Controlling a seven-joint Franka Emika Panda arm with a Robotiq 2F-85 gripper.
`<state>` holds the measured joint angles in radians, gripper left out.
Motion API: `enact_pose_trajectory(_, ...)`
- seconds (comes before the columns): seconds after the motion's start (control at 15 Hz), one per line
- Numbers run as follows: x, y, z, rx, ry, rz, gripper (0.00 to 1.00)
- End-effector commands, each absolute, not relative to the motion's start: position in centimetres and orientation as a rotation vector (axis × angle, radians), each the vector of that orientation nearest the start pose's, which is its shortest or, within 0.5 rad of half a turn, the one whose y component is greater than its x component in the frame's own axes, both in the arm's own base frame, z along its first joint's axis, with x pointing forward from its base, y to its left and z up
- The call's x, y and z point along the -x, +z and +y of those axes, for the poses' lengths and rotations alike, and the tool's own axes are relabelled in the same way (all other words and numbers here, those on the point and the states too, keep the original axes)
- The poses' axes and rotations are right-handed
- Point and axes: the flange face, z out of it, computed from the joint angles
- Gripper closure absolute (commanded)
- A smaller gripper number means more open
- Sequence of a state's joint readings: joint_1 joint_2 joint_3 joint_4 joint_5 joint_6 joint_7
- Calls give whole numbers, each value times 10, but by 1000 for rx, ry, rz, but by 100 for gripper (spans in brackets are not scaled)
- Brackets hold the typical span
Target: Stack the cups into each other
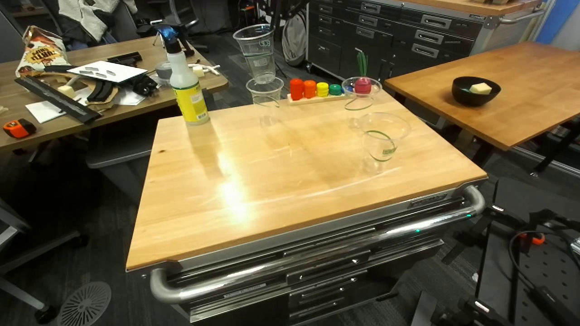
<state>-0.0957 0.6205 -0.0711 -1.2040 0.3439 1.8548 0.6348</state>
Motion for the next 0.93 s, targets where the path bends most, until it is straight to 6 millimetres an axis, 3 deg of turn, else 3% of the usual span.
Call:
enact_pose_trajectory(0.0, -729, 429, -78, 2567, 119, 1192, 98)
enact_pose_trajectory(0.33, -730, 405, -71, 2601, 158, 1172, 98)
enact_pose_trajectory(0.87, -735, 382, -85, 2645, 119, 1192, 97)
